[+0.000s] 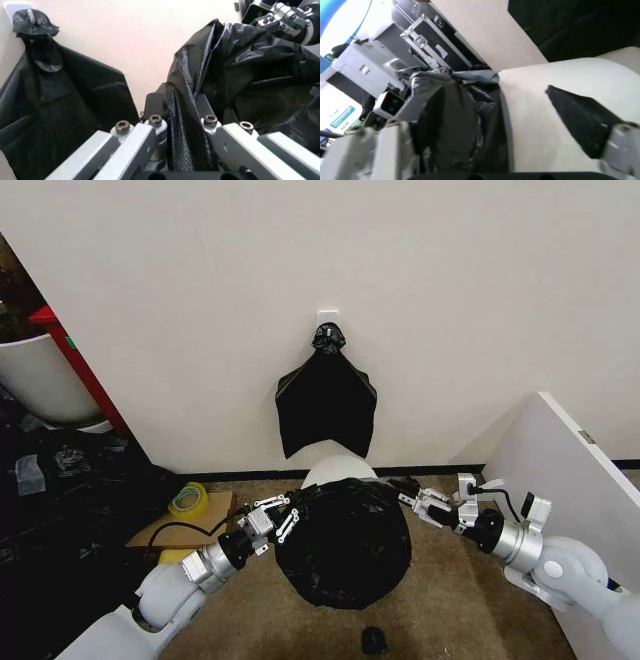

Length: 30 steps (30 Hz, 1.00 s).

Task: Place the garbage bag over the trash bin.

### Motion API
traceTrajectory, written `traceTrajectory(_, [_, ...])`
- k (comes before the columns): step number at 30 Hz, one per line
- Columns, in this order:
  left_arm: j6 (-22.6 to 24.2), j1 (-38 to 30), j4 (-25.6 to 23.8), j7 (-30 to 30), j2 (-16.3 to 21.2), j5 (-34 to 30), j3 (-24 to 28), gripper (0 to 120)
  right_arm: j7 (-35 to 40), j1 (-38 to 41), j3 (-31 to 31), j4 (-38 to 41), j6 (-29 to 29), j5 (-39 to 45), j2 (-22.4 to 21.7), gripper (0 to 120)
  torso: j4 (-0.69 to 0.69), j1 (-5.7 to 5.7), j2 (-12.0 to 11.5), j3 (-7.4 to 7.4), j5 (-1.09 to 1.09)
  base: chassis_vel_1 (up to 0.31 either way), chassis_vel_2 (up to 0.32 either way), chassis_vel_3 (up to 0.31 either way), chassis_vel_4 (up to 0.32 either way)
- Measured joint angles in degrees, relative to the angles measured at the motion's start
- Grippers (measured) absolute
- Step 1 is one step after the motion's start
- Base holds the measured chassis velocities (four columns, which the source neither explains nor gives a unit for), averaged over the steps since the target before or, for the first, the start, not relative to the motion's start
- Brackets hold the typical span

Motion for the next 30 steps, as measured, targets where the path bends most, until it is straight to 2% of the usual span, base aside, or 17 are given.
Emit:
traceTrajectory(2, [0.0,0.0,0.1,0.1,0.0,0.1,0.2,5,0.1,0.0,0.0,-0.1,0.0,-0.1,0.1,78,0.01,0.00,0.0,0.00,0.00,0.000,0.000,0.000,0.000])
traceTrajectory(4, [0.0,-0.2,0.2,0.1,-0.1,0.3,0.4,5,0.1,0.1,-0.1,-0.1,0.0,-0.1,0.1,68,0.00,0.00,0.0,0.00,0.00,0.000,0.000,0.000,0.000])
traceTrajectory(5, [0.0,-0.2,0.2,0.1,-0.1,0.3,0.4,5,0.1,0.1,-0.1,-0.1,0.0,-0.1,0.1,68,0.00,0.00,0.0,0.00,0.00,0.000,0.000,0.000,0.000])
traceTrajectory(8, [0.0,-0.3,0.4,0.1,-0.3,0.2,0.7,5,-0.3,0.2,-0.2,0.1,0.1,0.2,0.4,54,0.00,0.00,0.0,0.00,-0.01,0.000,0.000,0.000,0.000])
traceTrajectory(9, [0.0,-0.3,0.4,0.1,-0.3,0.2,0.7,5,-0.3,0.2,-0.2,0.1,0.1,0.2,0.4,54,0.00,0.00,0.0,0.00,-0.01,0.000,0.000,0.000,0.000])
traceTrajectory(13, [0.0,-0.3,0.5,0.1,-0.3,0.0,0.8,5,-0.8,0.2,-0.6,0.3,0.1,0.1,0.5,34,0.00,0.00,0.0,0.00,-0.01,0.000,0.000,0.000,0.000])
traceTrajectory(14, [0.0,-0.3,0.5,0.1,-0.3,0.0,0.8,5,-0.8,0.2,-0.6,0.3,0.1,0.1,0.5,34,0.00,0.00,0.0,0.00,-0.01,0.000,0.000,0.000,0.000])
traceTrajectory(16, [0.0,-0.3,0.5,0.1,-0.2,0.0,0.8,5,-0.9,0.3,-0.8,0.2,0.1,0.0,0.5,25,0.01,0.00,0.0,0.00,-0.01,0.000,0.000,0.000,0.000])
traceTrajectory(17, [0.0,-0.3,0.5,0.1,-0.2,0.0,0.8,5,-0.9,0.3,-0.8,0.2,0.1,0.0,0.5,25,0.01,0.00,0.0,0.00,-0.01,0.000,0.000,0.000,0.000])
traceTrajectory(19, [0.0,-0.5,0.4,0.1,-0.3,-0.1,0.7,5,-1.0,0.4,-0.9,0.2,0.1,-0.2,0.6,15,0.00,0.00,0.0,0.00,-0.01,0.000,0.000,0.000,0.000])
traceTrajectory(21, [0.0,-0.6,0.4,0.1,-0.3,-0.1,0.7,5,-1.1,0.5,-0.9,0.2,0.1,-0.4,0.6,12,0.00,0.00,0.0,0.00,-0.01,0.000,0.000,0.000,0.000])
traceTrajectory(23, [0.0,-0.6,0.3,0.1,-0.3,-0.2,0.7,5,-1.4,0.5,-0.9,0.2,0.1,-0.7,0.6,0,0.00,0.00,0.0,0.00,0.00,0.000,0.000,0.000,0.000])
traceTrajectory(30, [0.0,-0.7,0.0,0.1,-0.4,-0.4,0.8,5,-1.6,0.6,-1.0,0.1,0.2,-1.6,0.7,0,0.00,0.00,0.0,0.00,-0.01,0.000,0.000,0.000,0.000])
